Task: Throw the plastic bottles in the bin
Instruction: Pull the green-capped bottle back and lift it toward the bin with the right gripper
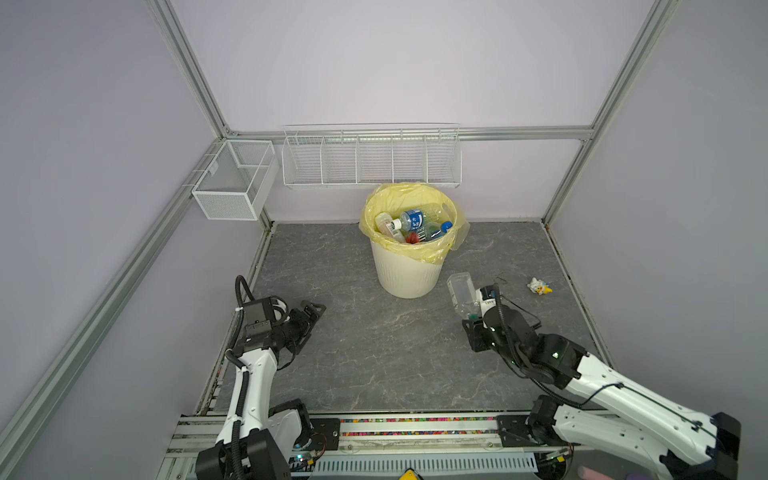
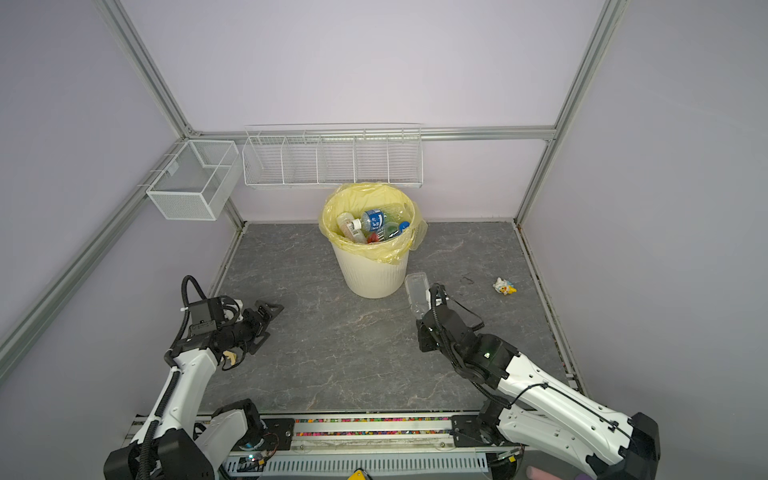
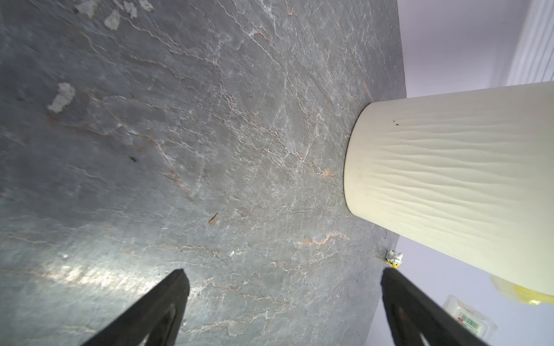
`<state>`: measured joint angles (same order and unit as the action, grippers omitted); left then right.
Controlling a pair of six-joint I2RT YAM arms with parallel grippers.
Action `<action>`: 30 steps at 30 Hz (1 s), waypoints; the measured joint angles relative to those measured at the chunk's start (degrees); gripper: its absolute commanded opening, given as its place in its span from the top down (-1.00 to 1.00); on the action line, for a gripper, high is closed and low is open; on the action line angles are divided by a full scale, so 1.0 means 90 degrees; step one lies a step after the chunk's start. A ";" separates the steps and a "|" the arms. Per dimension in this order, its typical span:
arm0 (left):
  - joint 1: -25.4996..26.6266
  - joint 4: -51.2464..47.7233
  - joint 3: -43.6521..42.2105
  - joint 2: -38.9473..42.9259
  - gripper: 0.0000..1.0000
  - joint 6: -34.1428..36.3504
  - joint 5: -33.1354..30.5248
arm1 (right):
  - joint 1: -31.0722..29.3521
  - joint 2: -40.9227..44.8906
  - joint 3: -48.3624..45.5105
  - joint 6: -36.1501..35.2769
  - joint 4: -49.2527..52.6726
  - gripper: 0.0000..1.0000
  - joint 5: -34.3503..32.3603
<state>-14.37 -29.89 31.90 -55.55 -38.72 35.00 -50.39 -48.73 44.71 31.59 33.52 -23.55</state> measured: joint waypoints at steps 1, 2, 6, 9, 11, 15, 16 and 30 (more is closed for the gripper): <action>0.0000 0.0000 0.0000 0.0000 -1.00 0.0000 0.0007 | 0.0007 0.0022 0.0134 -0.0017 0.0073 0.60 0.0000; 0.0000 0.0000 0.0000 0.0000 -1.00 0.0000 0.0024 | 0.0012 0.0041 0.0294 -0.0034 0.0141 0.60 0.0002; 0.0000 0.0002 0.0000 0.0005 -1.00 -0.0002 0.0056 | 0.0017 0.0068 0.0843 -0.0172 0.0260 0.59 0.0002; 0.0000 0.0002 0.0000 0.0019 -1.00 -0.0002 0.0080 | 0.0019 0.0066 0.1107 -0.0282 0.0277 0.60 0.0002; 0.0000 0.0002 0.0000 0.0044 -1.00 -0.0007 0.0100 | 0.0019 0.0041 0.1273 -0.0362 0.0299 0.59 0.0010; 0.0000 0.0002 0.0000 0.0092 -1.00 -0.0027 0.0119 | 0.0027 -0.0121 0.1659 -0.0515 0.0328 0.58 0.0056; 0.0000 0.0002 0.0000 0.0102 -1.00 -0.0027 0.0121 | 0.0032 -0.0182 0.1763 -0.0554 0.0333 0.57 0.0070; 0.0000 0.0005 -0.0002 0.0197 -1.00 -0.0029 0.0138 | 0.0036 -0.0566 0.2280 -0.0801 0.0325 0.57 0.0204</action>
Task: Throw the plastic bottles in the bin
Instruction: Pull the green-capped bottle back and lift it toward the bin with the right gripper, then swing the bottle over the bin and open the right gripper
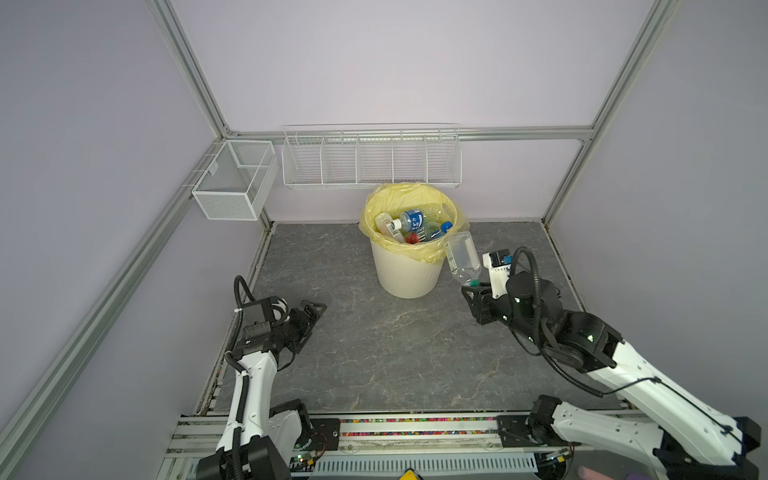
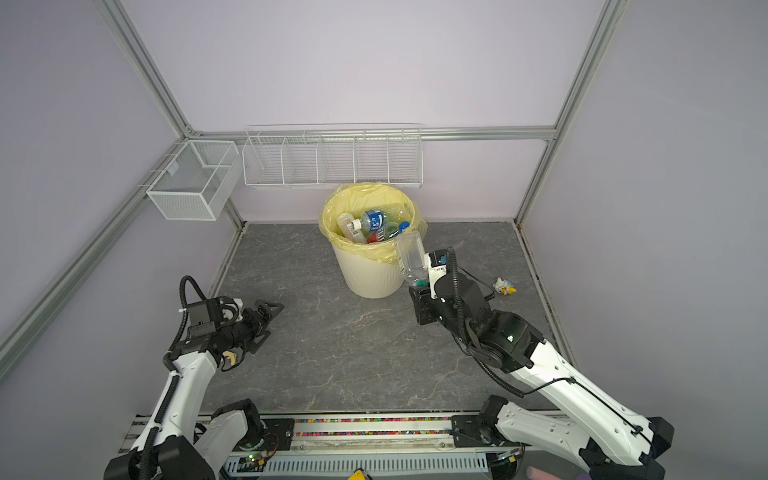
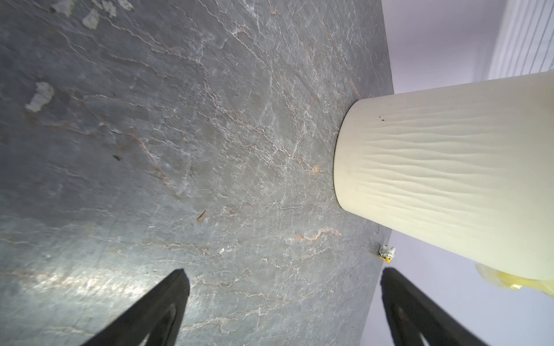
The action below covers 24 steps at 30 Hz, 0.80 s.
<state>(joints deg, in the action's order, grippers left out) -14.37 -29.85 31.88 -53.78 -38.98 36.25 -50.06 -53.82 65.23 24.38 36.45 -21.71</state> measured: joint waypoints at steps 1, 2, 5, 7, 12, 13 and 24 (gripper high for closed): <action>0.0000 0.0002 0.0002 0.0000 -1.00 0.0000 0.0000 | 0.0000 -0.0005 0.0000 0.0000 -0.0024 0.57 0.0015; 0.0000 0.0000 0.0002 0.0000 -1.00 0.0000 0.0000 | 0.0000 -0.0034 0.0012 -0.0005 -0.0041 0.57 0.0036; 0.0000 0.0000 0.0000 0.0000 -1.00 -0.0002 0.0002 | 0.0012 -0.0386 0.0340 -0.0085 -0.0012 0.57 0.0083; 0.0000 0.0000 0.0002 0.0000 -1.00 -0.0005 0.0005 | 0.0017 -0.0833 0.0828 -0.0185 -0.0012 0.57 0.0104; 0.0000 0.0000 0.0000 0.0051 -1.00 -0.0087 0.0005 | 0.0321 -0.2327 0.2594 -0.0554 -0.0078 0.43 0.0289; 0.0000 0.0000 0.0000 0.0080 -1.00 -0.0104 0.0007 | 0.0430 -0.2633 0.2948 -0.0619 -0.0095 0.39 0.0330; 0.0000 -0.0002 0.0000 0.0410 -1.00 -0.0219 0.0075 | 0.1647 -0.5008 0.5163 -0.0925 0.0124 -0.76 0.1710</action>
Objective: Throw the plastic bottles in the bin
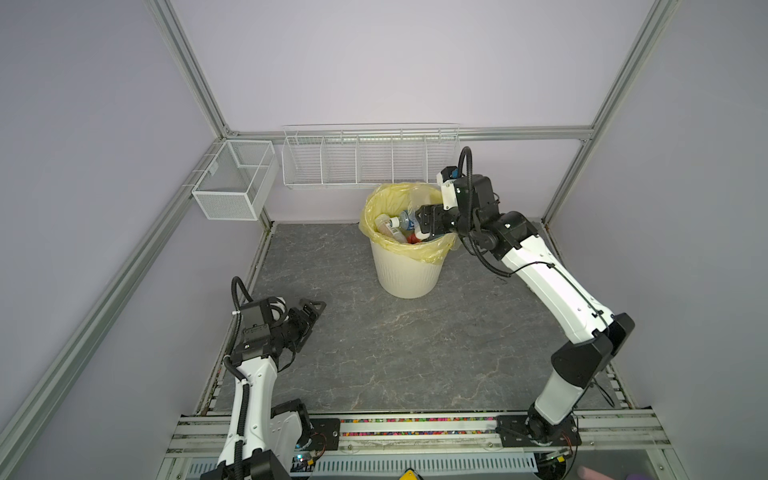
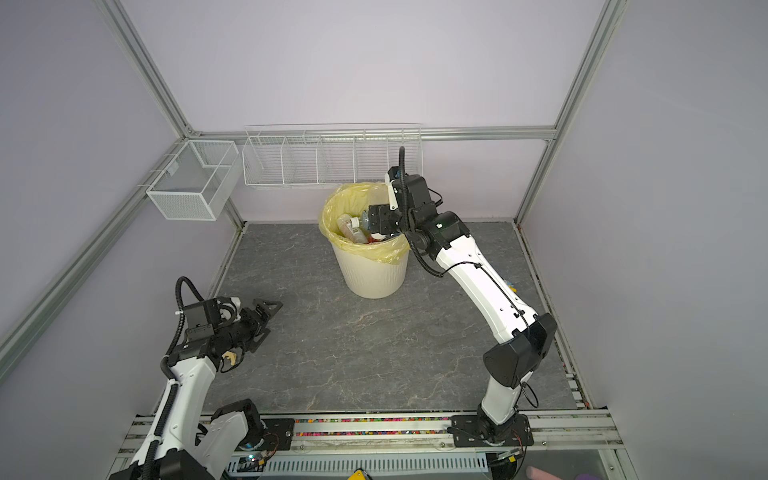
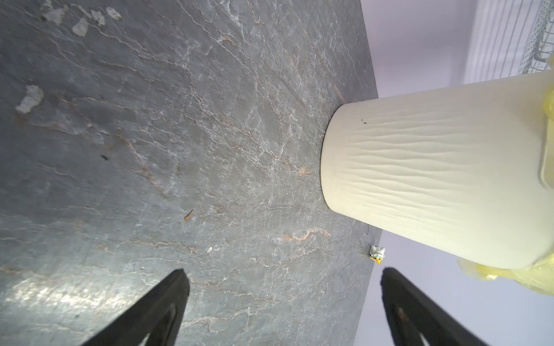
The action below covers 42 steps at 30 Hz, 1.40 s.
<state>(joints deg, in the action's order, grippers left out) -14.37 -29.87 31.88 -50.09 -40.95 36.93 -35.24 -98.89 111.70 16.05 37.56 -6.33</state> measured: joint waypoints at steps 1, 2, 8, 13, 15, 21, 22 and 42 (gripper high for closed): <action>0.0000 0.0000 0.0002 0.0007 -0.99 0.0000 0.0000 | -0.0010 0.0129 -0.0155 0.0002 0.0002 -0.76 0.0053; 0.0000 0.0000 0.0002 0.0007 -1.00 0.0002 0.0000 | -0.0019 0.0342 -0.0374 0.0002 -0.0034 -0.76 0.0114; 0.0000 0.0000 0.0002 -0.0007 -0.99 0.0005 -0.0032 | 0.0000 0.1841 -0.1416 0.0027 -0.0338 -0.77 0.0158; 0.0000 0.0002 0.0002 -0.0092 -1.00 0.0007 -0.0124 | 0.0126 0.2608 -0.2030 0.0068 -0.0556 -0.77 0.0090; 0.0000 0.0002 0.0005 -0.0107 -1.00 0.0007 -0.0148 | 0.0202 0.2735 -0.2288 0.0075 -0.0566 -0.77 0.0041; 0.0000 -0.0017 0.0121 -0.0168 -1.00 0.0039 -0.0299 | 0.0529 0.2914 -0.3101 0.0138 -0.0488 -0.77 -0.0151; 0.0000 -0.0034 0.0187 -0.0194 -1.00 0.0078 -0.0350 | 0.0600 0.2948 -0.3218 0.0151 -0.0471 -0.77 -0.0185; 0.1103 -0.0376 0.1622 -0.0954 -1.00 0.1044 -0.3334 | 0.2465 0.4427 -0.7060 0.0155 -0.2455 -0.77 0.0129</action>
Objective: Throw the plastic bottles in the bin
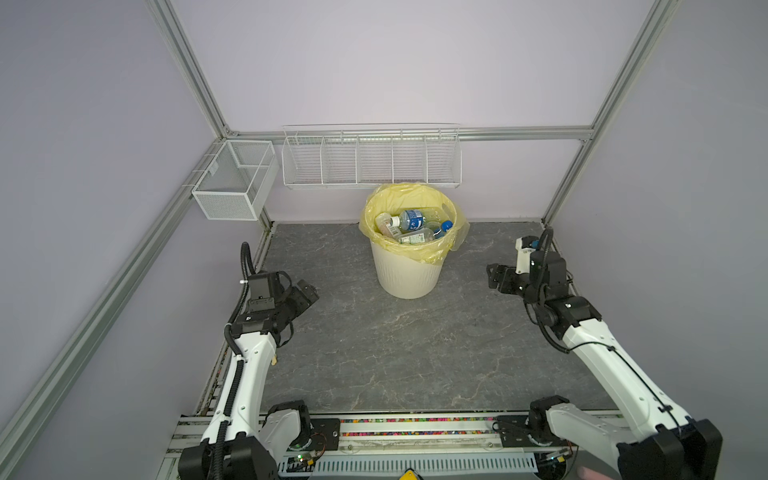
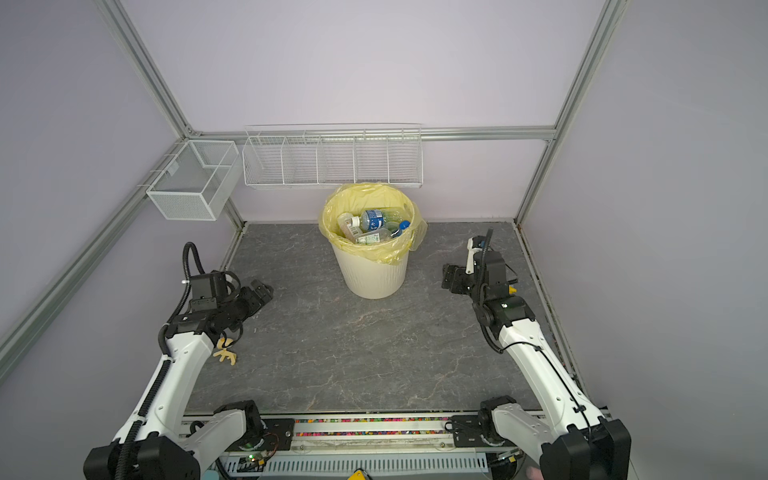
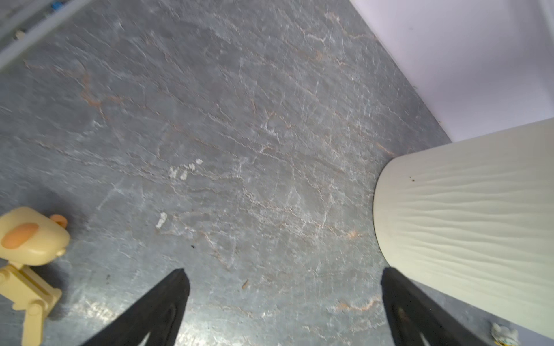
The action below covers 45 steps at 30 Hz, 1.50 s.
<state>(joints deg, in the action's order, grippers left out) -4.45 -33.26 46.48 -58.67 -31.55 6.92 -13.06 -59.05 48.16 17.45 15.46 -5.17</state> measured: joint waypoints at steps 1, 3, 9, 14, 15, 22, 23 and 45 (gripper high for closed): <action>0.0063 0.0053 0.0000 0.0000 -1.00 0.0029 -0.0134 | 0.0029 0.0097 -0.0160 -0.0019 -0.0092 -0.78 -0.0022; 0.0381 0.0328 -0.0029 0.0005 -1.00 0.0182 -0.0566 | 0.0068 0.0250 -0.0413 -0.0114 -0.0267 -0.77 -0.0153; 0.1202 0.1642 -0.0913 0.0381 -1.00 0.0622 -0.1659 | 0.0078 0.0549 -0.0886 -0.0197 -0.0879 -0.78 -0.0743; 0.1207 0.2312 -0.1229 0.0255 -1.00 0.1020 -0.2208 | 0.0078 0.0867 -0.2011 -0.0427 -0.1943 -0.77 -0.1547; 0.1207 0.2463 -0.1226 0.0158 -1.00 0.1103 -0.2307 | 0.0087 0.0865 -0.2239 -0.0500 -0.2159 -0.77 -0.1724; 0.1207 0.4012 -0.1644 -0.0461 -1.00 0.1863 -0.2837 | 0.0274 0.0600 -0.2679 -0.0661 -0.3152 -0.78 -0.2569; 0.1207 0.4255 -0.1783 -0.0491 -1.00 0.1970 -0.2909 | 0.0274 0.0534 -0.2698 -0.0665 -0.3308 -0.78 -0.2640; 0.1217 0.9340 -0.2912 -0.3410 -0.98 0.3451 -0.2963 | 0.0466 -0.1797 -0.2064 -0.0753 -0.4787 -0.78 -0.3138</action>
<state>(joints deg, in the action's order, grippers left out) 6.50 50.81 20.27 -89.36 -0.49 -19.75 -8.86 -75.22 29.58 10.68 -27.62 -33.41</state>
